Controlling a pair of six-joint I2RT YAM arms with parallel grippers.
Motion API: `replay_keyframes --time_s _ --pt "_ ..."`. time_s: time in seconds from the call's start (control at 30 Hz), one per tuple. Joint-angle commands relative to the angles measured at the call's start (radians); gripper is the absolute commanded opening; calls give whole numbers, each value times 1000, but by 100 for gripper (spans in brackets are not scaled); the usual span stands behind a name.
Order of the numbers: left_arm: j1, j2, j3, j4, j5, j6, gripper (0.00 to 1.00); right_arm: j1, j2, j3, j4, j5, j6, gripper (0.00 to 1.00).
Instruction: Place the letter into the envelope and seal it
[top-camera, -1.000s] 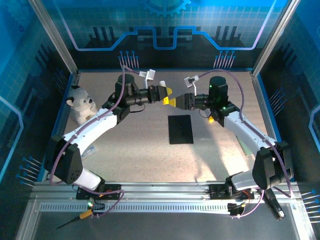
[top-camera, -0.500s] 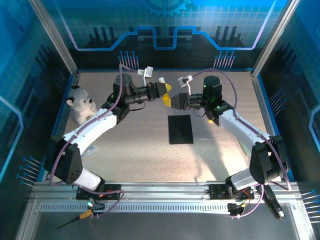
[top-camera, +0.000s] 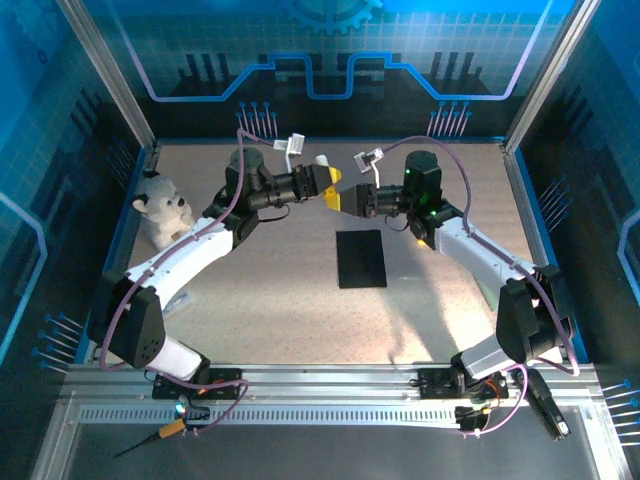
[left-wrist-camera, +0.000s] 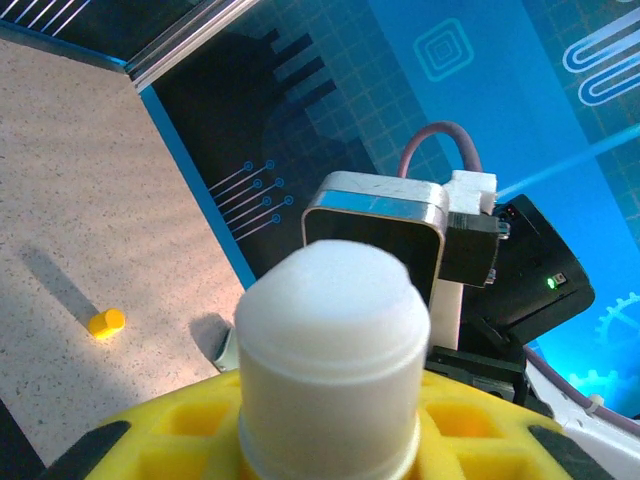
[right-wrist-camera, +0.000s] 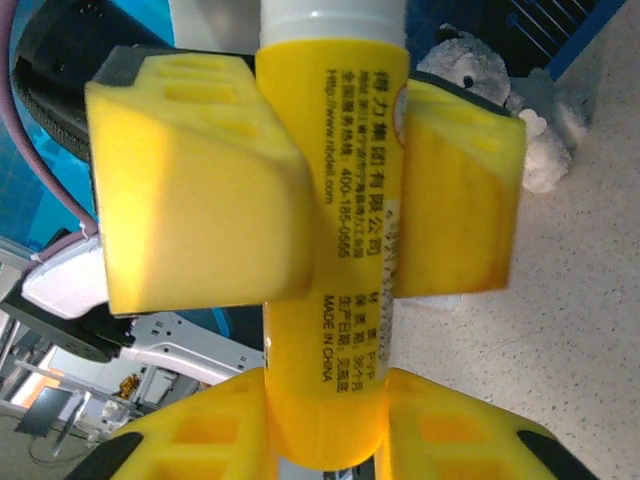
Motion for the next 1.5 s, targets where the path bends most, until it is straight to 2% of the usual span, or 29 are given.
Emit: replay_keyframes --time_s 0.0,0.1,0.2,0.33,0.43,0.57,0.73,0.87,0.97,1.07,1.2,1.33,1.4,1.47 --pt "6 5 3 32 -13 -1 0 20 6 29 24 -17 -5 20" --pt "7 4 1 14 -26 3 0 24 -5 34 -18 18 -39 19" --pt "2 -7 2 -30 -59 16 0 47 -30 74 -184 107 -148 19" --pt "-25 -36 16 -155 -172 27 0 115 -50 150 -397 311 -298 18" --pt "-74 -58 43 -263 -285 43 0 184 -56 186 -468 488 -353 18" --pt "-143 -72 84 -358 -415 28 0 293 -43 218 -510 750 -403 18" --pt "-176 -80 72 -349 -492 -70 0 406 -11 222 -487 1015 -456 18" --pt "-179 -84 63 -331 -502 -94 0 453 12 201 -420 1110 -453 18" --pt "-179 -90 67 -342 -503 -77 0 453 13 192 -400 1100 -434 21" --pt "-168 -101 72 -362 -502 -47 0 422 -6 188 -414 1030 -421 34" --pt "-120 -119 55 -360 -455 -29 0 276 -51 175 -445 675 -315 49" --pt "-51 -153 23 -344 -377 8 0 58 -162 92 -416 326 -168 59" --pt "-21 -166 12 -329 -332 30 0 -49 -195 43 -333 156 -66 62" --pt "12 -164 -5 -268 -250 26 0 -127 -212 -22 -154 30 77 63"
